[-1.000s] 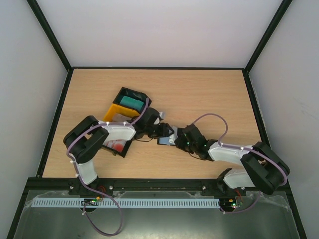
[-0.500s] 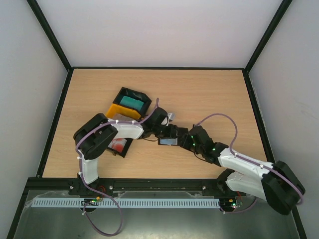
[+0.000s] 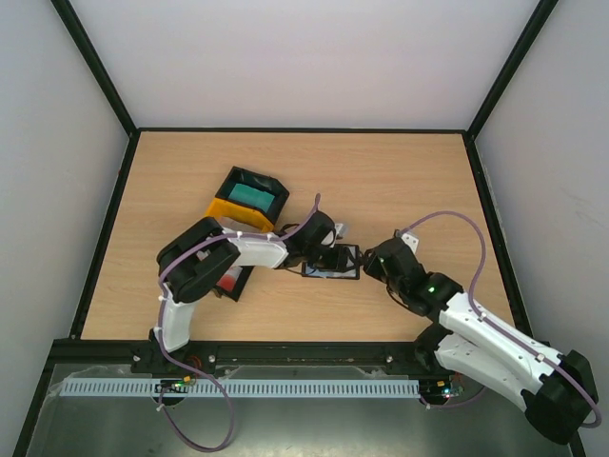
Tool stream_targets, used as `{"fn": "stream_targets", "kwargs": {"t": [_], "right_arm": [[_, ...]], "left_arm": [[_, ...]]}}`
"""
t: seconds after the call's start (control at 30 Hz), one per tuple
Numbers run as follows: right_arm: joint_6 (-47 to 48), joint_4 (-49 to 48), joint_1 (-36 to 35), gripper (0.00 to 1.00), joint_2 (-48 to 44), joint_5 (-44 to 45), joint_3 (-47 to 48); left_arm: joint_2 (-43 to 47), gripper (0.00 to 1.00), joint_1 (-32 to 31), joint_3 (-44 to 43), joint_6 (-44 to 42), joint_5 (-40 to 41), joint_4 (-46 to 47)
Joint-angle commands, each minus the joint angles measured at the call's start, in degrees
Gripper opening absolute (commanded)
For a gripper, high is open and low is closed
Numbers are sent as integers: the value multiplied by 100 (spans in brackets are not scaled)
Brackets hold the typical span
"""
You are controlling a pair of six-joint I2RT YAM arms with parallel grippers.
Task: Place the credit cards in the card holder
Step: Open the card holder at the center of the board.
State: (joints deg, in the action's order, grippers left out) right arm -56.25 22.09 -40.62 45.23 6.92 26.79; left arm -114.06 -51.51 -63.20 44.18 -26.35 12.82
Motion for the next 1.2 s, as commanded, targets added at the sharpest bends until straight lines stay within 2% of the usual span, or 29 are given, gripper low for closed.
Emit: {"fn": "stream_targets", "kwargs": {"t": [0.0, 0.1, 0.4, 0.5, 0.73, 1.07, 1.17], "right_arm": [[-176, 476, -4, 39, -21, 619, 286], [-198, 396, -1, 39, 83, 643, 299], [-347, 79, -4, 39, 737, 222, 321], [-472, 51, 0, 39, 761, 203, 272], [-482, 81, -5, 39, 764, 198, 354], [-61, -20, -3, 39, 1150, -448, 792], [110, -99, -7, 35, 1325, -740, 952]], "left_arm": [[-270, 46, -43, -206, -146, 610, -577], [-314, 43, -124, -189, -174, 685, -597], [-391, 32, -219, -396, -235, 1294, -1474], [-139, 32, -233, -549, -429, 1213, -1581], [258, 42, -226, -1035, -842, 1204, -2194], [666, 38, -192, -1010, -995, 1545, -2617], [696, 37, -155, -960, -1017, 1524, -2642]]}}
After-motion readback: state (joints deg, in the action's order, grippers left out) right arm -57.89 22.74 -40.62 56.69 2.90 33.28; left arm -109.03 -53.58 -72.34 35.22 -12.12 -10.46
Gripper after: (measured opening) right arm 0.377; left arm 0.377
